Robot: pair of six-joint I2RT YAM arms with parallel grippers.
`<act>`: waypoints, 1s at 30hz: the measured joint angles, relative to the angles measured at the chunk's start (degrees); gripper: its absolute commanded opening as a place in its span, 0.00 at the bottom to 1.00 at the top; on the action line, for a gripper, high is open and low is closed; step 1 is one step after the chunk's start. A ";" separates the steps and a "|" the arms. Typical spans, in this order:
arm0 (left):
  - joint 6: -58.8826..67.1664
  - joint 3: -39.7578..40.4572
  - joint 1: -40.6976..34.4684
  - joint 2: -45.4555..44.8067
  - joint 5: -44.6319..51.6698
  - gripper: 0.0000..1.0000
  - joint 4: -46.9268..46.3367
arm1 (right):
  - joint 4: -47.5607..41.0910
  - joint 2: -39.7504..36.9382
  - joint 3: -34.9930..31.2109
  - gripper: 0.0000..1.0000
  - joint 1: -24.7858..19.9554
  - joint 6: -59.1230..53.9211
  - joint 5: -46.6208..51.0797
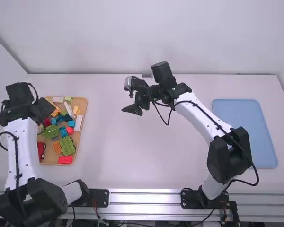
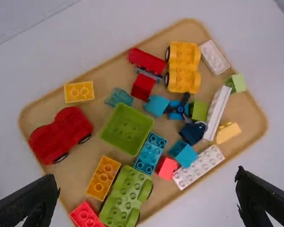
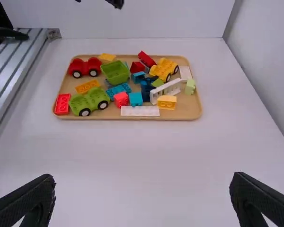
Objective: Assemble lego blocks to make yellow taxi
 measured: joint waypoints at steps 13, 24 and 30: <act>7.02 4.00 11.80 10.71 13.57 0.99 0.22 | 1.14 0.00 0.00 0.99 0.00 -1.57 0.00; 7.37 36.24 2.23 39.60 11.34 0.94 -15.06 | 1.25 0.00 0.00 0.99 0.00 -3.23 0.44; 7.06 41.62 2.56 49.94 10.49 0.89 -14.47 | 1.81 0.00 0.00 0.99 0.00 -3.37 1.55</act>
